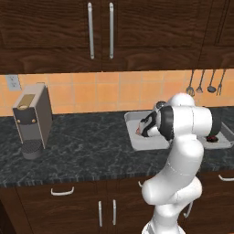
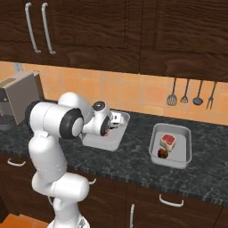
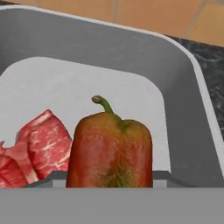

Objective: Place one bell pepper and one steak in each tupperware on the nearby counter, to pack two identical lunches.

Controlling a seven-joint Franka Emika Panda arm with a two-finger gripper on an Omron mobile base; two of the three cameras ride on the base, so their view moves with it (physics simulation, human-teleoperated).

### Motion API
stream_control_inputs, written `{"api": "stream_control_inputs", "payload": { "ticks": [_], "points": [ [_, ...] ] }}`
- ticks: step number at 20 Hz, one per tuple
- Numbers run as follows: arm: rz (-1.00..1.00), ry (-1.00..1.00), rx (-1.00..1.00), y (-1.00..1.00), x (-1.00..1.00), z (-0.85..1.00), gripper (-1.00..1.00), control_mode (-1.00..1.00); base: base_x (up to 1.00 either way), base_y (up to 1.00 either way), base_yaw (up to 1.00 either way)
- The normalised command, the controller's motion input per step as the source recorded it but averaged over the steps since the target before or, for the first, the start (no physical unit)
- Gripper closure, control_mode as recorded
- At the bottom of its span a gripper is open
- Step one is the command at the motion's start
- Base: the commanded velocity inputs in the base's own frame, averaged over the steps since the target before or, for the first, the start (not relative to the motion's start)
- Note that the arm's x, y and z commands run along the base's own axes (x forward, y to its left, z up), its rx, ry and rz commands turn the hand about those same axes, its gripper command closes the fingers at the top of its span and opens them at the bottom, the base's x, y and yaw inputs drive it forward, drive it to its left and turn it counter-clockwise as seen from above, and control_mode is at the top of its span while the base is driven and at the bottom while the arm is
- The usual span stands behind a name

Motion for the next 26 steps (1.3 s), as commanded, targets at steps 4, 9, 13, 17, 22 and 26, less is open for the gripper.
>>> {"api": "stream_control_inputs", "payload": {
  "ticks": [4, 9, 13, 17, 22, 26],
  "points": [
    [0.04, -0.03, 0.0, -0.16, 0.38, -0.16, -1.0, -1.0, 0.0, 0.0, 0.0],
    [0.04, -0.21, 0.0, 0.07, -0.82, 0.45, -1.0, -1.0, 0.0, 0.0, 0.0],
    [0.0, -0.27, 0.0, 0.03, -1.0, 0.68, -1.0, -1.0, 0.0, 0.0, 0.0],
    [0.0, -0.27, -0.01, 0.1, -0.99, 0.98, -1.0, -1.0, 0.0, 0.0, 0.0],
    [0.0, -0.1, -0.03, 0.19, -0.92, 1.0, -1.0, -1.0, 0.0, 0.0, 0.0],
    [0.0, 0.16, -0.06, 0.23, -0.99, 0.98, -1.0, -1.0, 0.0, 0.0, 0.0]
  ]
}}
